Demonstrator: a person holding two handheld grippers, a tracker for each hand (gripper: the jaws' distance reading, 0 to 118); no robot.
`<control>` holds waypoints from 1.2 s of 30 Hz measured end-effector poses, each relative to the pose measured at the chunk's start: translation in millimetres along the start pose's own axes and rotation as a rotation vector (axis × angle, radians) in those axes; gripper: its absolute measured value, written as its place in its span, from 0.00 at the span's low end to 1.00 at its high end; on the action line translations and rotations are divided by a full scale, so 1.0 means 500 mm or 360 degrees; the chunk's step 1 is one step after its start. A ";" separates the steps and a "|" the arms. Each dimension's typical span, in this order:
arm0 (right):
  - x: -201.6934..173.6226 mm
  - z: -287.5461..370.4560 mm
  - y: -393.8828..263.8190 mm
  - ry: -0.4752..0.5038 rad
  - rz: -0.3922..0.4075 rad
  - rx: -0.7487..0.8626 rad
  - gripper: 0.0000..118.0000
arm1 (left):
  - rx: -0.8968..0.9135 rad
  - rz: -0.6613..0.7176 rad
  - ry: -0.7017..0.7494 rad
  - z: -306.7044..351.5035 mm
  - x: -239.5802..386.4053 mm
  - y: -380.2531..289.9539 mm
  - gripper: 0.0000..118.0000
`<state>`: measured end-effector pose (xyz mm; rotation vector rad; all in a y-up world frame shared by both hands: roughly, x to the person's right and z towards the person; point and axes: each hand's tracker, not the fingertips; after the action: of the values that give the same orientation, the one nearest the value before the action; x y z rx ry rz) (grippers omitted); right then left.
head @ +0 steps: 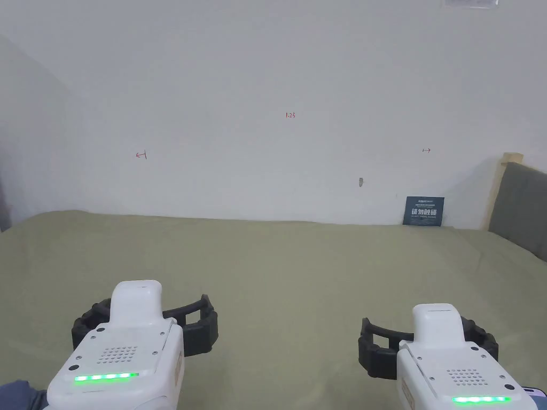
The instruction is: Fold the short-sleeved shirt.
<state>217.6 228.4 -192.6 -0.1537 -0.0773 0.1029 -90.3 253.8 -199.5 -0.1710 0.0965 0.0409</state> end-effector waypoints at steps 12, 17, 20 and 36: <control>0.002 -0.001 0.018 -0.0033 -0.0031 0.0019 1.00 | 0.0006 0.0010 -0.0037 -0.006 0.000 0.009 1.00; -0.007 -0.008 0.009 -0.0012 0.0025 0.0005 1.00 | -0.0004 0.0030 -0.0053 -0.011 -0.003 0.009 1.00; -0.009 -0.003 0.016 0.0018 -0.0027 0.0028 1.00 | -0.0013 0.0025 -0.0051 -0.003 0.000 0.011 1.00; 0.017 -0.012 0.019 0.0066 -0.0183 0.0002 1.00 | -0.0007 0.0015 -0.0079 -0.004 -0.006 0.018 1.00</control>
<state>225.5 238.0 -199.5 -0.1498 -0.0445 -0.0149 -93.9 262.1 -202.9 -0.1735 0.0476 0.0546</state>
